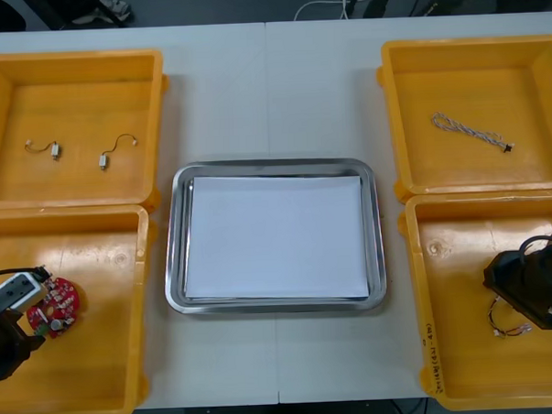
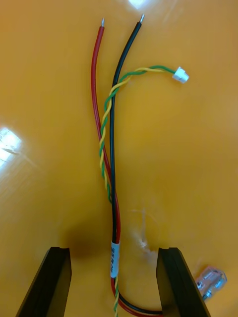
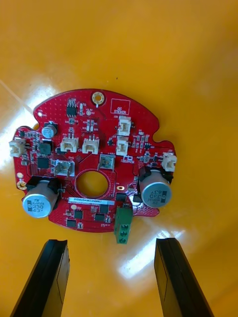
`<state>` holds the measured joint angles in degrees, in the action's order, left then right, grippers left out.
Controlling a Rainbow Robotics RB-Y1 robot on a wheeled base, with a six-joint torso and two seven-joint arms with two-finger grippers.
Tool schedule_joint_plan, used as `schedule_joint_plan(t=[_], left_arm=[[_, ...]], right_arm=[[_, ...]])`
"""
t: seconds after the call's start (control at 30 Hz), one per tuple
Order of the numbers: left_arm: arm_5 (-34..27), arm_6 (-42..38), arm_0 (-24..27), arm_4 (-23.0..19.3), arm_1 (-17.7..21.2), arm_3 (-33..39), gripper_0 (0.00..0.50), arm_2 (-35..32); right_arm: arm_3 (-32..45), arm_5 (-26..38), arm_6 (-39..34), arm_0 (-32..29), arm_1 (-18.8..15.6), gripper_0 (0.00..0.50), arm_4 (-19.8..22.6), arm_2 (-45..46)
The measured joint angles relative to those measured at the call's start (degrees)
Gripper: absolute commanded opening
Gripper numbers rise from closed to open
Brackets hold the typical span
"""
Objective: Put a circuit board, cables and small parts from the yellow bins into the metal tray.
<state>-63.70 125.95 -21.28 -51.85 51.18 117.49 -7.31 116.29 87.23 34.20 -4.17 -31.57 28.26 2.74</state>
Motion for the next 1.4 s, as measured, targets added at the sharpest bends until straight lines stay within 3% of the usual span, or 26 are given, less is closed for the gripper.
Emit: schedule_joint_plan(t=[0.6, 0.67, 0.7, 0.73, 0.8, 1.23, 1.4], left_arm=[[0.4, 0.0, 0.0, 0.6, 0.0, -0.6, 0.500, 2.6], [0.4, 0.0, 0.0, 0.6, 0.0, -0.7, 0.500, 2.8], [0.4, 0.0, 0.1, 0.7, 0.0, -0.9, 0.500, 2.8], [0.4, 0.0, 0.1, 0.7, 0.0, -1.1, 0.500, 2.8], [0.4, 0.0, 0.2, 0.7, 0.0, -1.5, 0.500, 2.8], [0.5, 0.0, 1.6, 0.8, 0.0, -2.7, 0.500, 3.2], [0.5, 0.0, 3.1, 0.8, 0.0, -2.7, 0.500, 4.7]], right_arm=[[-1.8, -2.3, 0.0, 0.0, 0.1, 0.500, 0.9, -0.2], [-1.8, -2.3, 0.0, 0.0, 0.2, 0.306, 0.9, -0.2], [-1.8, -2.4, 0.0, 0.0, 0.2, 0.147, 1.0, -0.2], [-1.8, -2.4, 0.0, 0.0, 0.2, 0.056, 1.0, -0.2], [-1.8, -2.4, 0.0, 0.0, 0.2, 0.000, 1.1, -0.2], [-1.8, -2.1, 0.0, 0.0, 0.2, 0.000, 1.6, 0.1], [-1.2, 2.9, 0.0, 0.9, 0.3, 0.000, 2.7, 2.0]])
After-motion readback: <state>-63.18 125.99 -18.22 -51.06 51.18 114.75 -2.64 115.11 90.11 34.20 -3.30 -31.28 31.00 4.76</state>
